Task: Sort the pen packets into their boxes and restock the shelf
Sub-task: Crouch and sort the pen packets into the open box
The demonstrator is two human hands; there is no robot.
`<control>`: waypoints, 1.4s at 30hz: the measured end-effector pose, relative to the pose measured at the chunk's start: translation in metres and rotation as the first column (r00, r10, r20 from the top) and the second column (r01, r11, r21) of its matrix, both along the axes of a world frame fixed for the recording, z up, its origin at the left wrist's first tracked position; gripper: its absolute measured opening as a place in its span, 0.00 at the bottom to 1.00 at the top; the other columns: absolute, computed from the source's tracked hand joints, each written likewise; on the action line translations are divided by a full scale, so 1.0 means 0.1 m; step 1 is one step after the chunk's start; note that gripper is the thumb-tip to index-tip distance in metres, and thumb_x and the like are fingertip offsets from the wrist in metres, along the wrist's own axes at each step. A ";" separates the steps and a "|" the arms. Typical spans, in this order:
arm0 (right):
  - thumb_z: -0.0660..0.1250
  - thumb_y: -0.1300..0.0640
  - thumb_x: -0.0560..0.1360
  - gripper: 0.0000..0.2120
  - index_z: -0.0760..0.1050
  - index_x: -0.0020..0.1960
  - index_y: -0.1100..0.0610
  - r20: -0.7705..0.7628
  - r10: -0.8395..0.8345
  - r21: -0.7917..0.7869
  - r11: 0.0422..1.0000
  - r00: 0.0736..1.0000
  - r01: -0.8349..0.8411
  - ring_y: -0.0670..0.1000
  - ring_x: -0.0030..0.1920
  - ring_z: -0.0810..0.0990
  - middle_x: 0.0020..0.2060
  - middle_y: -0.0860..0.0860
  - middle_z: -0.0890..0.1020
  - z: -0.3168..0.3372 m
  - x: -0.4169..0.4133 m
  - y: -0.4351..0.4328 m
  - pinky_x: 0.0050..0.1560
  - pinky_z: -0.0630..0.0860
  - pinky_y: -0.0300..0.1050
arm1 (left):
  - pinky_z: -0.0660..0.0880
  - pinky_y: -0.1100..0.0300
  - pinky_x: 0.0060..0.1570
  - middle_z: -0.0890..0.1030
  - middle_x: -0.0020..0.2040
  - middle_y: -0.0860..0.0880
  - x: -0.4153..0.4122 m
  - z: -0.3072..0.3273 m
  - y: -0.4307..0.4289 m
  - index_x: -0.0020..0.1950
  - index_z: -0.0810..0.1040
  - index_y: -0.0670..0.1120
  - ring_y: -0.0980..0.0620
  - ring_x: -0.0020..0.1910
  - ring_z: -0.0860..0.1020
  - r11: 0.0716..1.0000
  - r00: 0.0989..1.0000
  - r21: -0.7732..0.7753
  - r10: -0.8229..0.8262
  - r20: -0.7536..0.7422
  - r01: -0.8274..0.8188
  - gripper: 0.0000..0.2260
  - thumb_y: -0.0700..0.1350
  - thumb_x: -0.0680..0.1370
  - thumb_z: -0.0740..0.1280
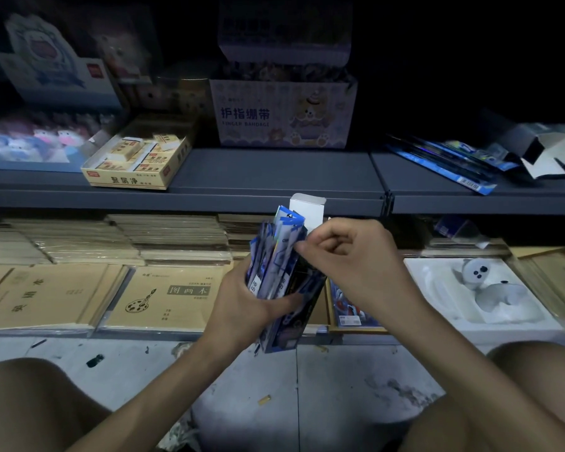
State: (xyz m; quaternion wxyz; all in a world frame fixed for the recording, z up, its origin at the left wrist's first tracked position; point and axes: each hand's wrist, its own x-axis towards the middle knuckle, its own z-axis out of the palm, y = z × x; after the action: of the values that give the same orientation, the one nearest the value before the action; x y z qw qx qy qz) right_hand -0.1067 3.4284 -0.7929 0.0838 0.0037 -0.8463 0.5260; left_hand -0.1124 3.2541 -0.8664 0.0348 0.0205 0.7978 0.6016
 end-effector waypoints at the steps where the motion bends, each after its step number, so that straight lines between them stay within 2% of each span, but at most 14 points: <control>1: 0.78 0.56 0.73 0.06 0.85 0.39 0.53 0.003 -0.001 -0.011 1.000 1.000 0.001 0.53 0.37 0.85 0.33 0.50 0.85 0.00 0.00 0.00 0.44 0.84 0.55 | 0.81 0.64 0.40 0.87 0.43 0.56 0.00 0.00 0.01 0.53 0.82 0.49 0.56 0.41 0.86 1.000 1.000 0.000 0.006 0.000 -0.006 0.20 0.40 0.65 0.84; 5: 0.77 0.61 0.74 0.07 0.83 0.38 0.57 -0.009 0.011 -0.109 0.994 1.000 -0.012 0.49 0.28 0.80 0.31 0.55 0.83 0.04 0.02 0.03 0.36 0.80 0.50 | 0.82 0.62 0.42 0.87 0.45 0.56 -0.02 -0.01 0.03 0.56 0.82 0.49 0.56 0.43 0.86 1.000 1.000 -0.001 0.016 -0.017 -0.016 0.23 0.40 0.65 0.84; 8: 0.76 0.61 0.75 0.07 0.83 0.39 0.59 -0.022 0.005 -0.189 0.982 1.000 -0.009 0.49 0.27 0.79 0.30 0.55 0.82 0.07 0.03 0.06 0.31 0.74 0.39 | 0.82 0.63 0.41 0.87 0.45 0.57 -0.03 0.01 0.04 0.56 0.82 0.50 0.57 0.43 0.86 1.000 0.999 0.003 0.020 -0.036 -0.020 0.23 0.41 0.65 0.84; 10: 0.76 0.61 0.76 0.07 0.83 0.40 0.60 -0.038 -0.032 -0.239 0.971 0.999 0.022 0.50 0.27 0.80 0.29 0.53 0.82 0.11 0.03 0.08 0.29 0.71 0.35 | 0.83 0.62 0.42 0.87 0.46 0.58 -0.03 0.01 0.05 0.57 0.82 0.51 0.58 0.43 0.86 1.000 0.999 -0.005 0.025 -0.044 -0.025 0.24 0.41 0.64 0.85; 15: 0.74 0.61 0.77 0.05 0.83 0.43 0.61 -0.099 -0.125 -0.366 0.927 0.987 0.081 0.53 0.32 0.83 0.35 0.59 0.84 0.21 0.06 0.13 0.28 0.74 0.46 | 0.84 0.59 0.43 0.86 0.46 0.61 -0.04 -0.02 0.06 0.57 0.81 0.53 0.59 0.43 0.85 0.998 0.998 -0.049 0.029 -0.055 -0.032 0.24 0.44 0.64 0.85; 18: 0.73 0.61 0.78 0.04 0.82 0.45 0.61 -0.091 -0.146 -0.402 0.910 0.985 0.098 0.55 0.34 0.85 0.36 0.58 0.84 0.24 0.08 0.13 0.29 0.78 0.46 | 0.84 0.57 0.44 0.86 0.46 0.60 -0.05 -0.04 0.05 0.55 0.81 0.53 0.59 0.44 0.85 0.997 0.997 -0.069 0.037 -0.065 -0.042 0.23 0.45 0.65 0.85; 22: 0.77 0.53 0.74 0.09 0.81 0.43 0.57 0.004 -0.116 -0.283 0.953 0.993 0.112 0.53 0.35 0.86 0.34 0.53 0.86 0.22 0.09 0.05 0.30 0.80 0.44 | 0.84 0.55 0.46 0.86 0.48 0.58 -0.04 -0.06 0.04 0.57 0.79 0.56 0.59 0.46 0.85 0.992 0.994 -0.110 0.041 -0.103 -0.053 0.24 0.45 0.65 0.84; 25: 0.78 0.55 0.74 0.09 0.81 0.42 0.57 0.031 -0.114 -0.202 0.972 0.993 0.118 0.52 0.34 0.86 0.33 0.52 0.86 0.18 0.08 0.04 0.28 0.79 0.42 | 0.84 0.58 0.46 0.85 0.48 0.59 -0.02 -0.07 0.05 0.58 0.78 0.55 0.60 0.46 0.84 0.989 0.991 -0.130 0.049 -0.121 -0.065 0.26 0.46 0.65 0.84; 27: 0.76 0.59 0.76 0.04 0.83 0.44 0.58 0.048 -0.103 -0.263 0.958 0.994 0.112 0.52 0.33 0.87 0.34 0.53 0.87 0.18 0.08 0.06 0.29 0.79 0.41 | 0.84 0.58 0.45 0.85 0.47 0.61 -0.02 -0.06 0.06 0.57 0.79 0.56 0.61 0.45 0.84 0.989 0.990 -0.130 0.056 -0.127 -0.072 0.25 0.47 0.65 0.84; 30: 0.75 0.62 0.76 0.01 0.85 0.47 0.60 0.044 -0.149 -0.377 0.913 0.988 0.155 0.54 0.34 0.87 0.35 0.56 0.87 0.22 0.07 0.10 0.34 0.83 0.46 | 0.84 0.55 0.45 0.86 0.46 0.61 -0.04 -0.06 0.05 0.55 0.79 0.55 0.61 0.44 0.84 0.986 0.987 -0.139 0.067 -0.146 -0.088 0.23 0.48 0.65 0.84; 32: 0.75 0.62 0.76 0.02 0.85 0.47 0.60 0.002 -0.211 -0.414 0.889 0.977 0.193 0.55 0.35 0.87 0.37 0.55 0.88 0.26 0.06 0.15 0.37 0.86 0.48 | 0.84 0.52 0.46 0.86 0.47 0.60 -0.06 -0.08 0.03 0.56 0.79 0.56 0.60 0.44 0.84 0.985 0.987 -0.146 0.067 -0.144 -0.088 0.24 0.50 0.64 0.84; 36: 0.73 0.61 0.79 0.03 0.84 0.50 0.61 -0.069 -0.295 -0.508 0.833 0.953 0.221 0.53 0.40 0.88 0.40 0.55 0.88 0.39 0.01 0.37 0.40 0.85 0.44 | 0.84 0.49 0.47 0.86 0.48 0.58 -0.07 -0.15 -0.01 0.56 0.79 0.56 0.57 0.46 0.85 0.986 0.989 -0.137 0.074 -0.129 -0.092 0.24 0.54 0.63 0.82; 42: 0.72 0.60 0.80 0.05 0.82 0.54 0.63 -0.153 -0.434 -0.592 0.760 0.888 0.269 0.55 0.42 0.88 0.37 0.53 0.86 0.44 -0.04 0.64 0.46 0.86 0.46 | 0.84 0.48 0.49 0.86 0.48 0.59 -0.07 -0.14 -0.03 0.57 0.80 0.55 0.57 0.48 0.85 0.993 0.991 -0.087 0.071 -0.113 -0.081 0.24 0.50 0.66 0.84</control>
State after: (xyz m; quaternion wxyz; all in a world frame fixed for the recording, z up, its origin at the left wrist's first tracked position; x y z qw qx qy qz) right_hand -0.1106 3.4919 -0.7493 0.2984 -0.1068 -0.6211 0.7168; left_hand -0.1195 3.2513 -0.8806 -0.0313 0.0217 0.8254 0.5633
